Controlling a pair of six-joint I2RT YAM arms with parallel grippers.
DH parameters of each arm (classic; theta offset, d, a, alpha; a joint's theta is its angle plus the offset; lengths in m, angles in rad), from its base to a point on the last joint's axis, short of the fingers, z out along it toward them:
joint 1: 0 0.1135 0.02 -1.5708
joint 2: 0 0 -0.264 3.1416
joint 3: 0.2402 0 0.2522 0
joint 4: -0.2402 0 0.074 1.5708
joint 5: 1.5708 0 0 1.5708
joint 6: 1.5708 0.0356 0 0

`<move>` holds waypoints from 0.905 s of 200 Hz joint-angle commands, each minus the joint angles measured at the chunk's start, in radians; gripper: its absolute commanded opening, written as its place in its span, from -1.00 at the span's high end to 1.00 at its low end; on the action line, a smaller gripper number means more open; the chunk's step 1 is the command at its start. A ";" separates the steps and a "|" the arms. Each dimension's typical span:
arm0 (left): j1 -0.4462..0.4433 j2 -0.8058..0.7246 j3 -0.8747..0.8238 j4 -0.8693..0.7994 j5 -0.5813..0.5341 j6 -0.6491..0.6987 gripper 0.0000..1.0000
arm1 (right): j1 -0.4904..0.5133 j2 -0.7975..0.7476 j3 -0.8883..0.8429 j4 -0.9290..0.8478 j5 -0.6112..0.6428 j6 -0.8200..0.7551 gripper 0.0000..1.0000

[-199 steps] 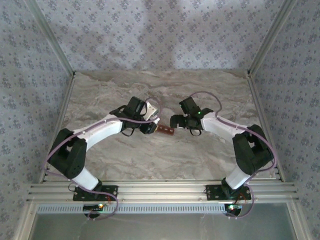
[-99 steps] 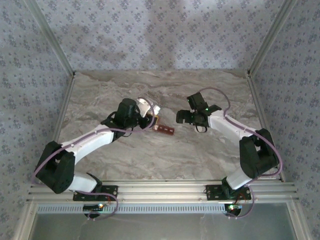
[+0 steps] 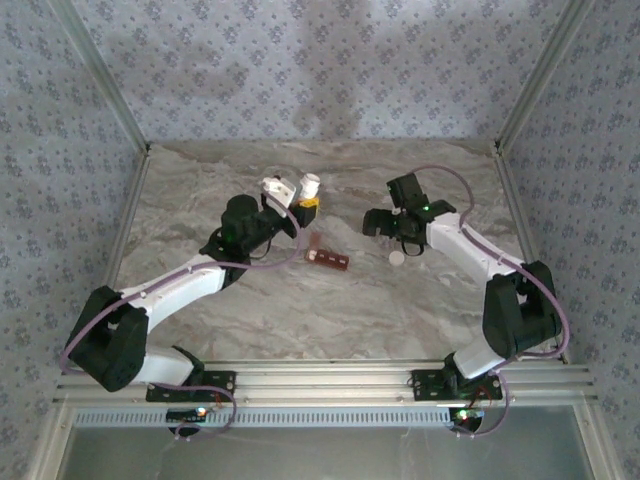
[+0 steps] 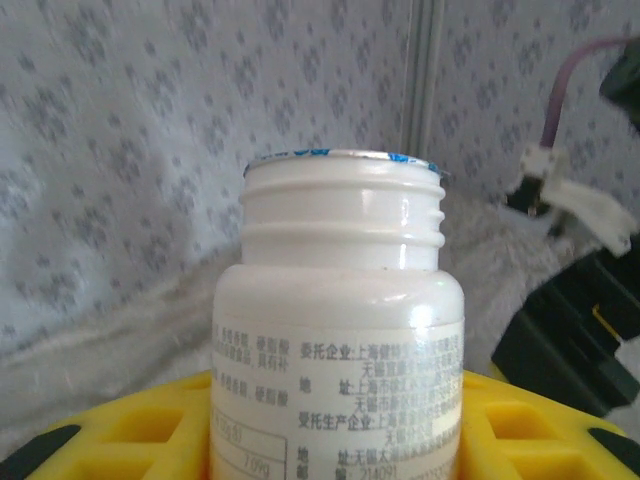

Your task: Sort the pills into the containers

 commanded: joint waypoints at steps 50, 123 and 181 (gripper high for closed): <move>-0.003 0.029 0.044 0.222 0.133 0.007 1.00 | -0.093 -0.029 0.013 -0.067 -0.055 -0.021 -0.99; -0.009 0.082 0.040 0.437 0.212 -0.106 1.00 | -0.134 0.089 0.014 -0.138 -0.144 -0.054 -0.83; -0.012 0.074 0.034 0.438 0.237 -0.113 1.00 | -0.120 0.199 0.035 -0.191 -0.036 -0.101 -0.58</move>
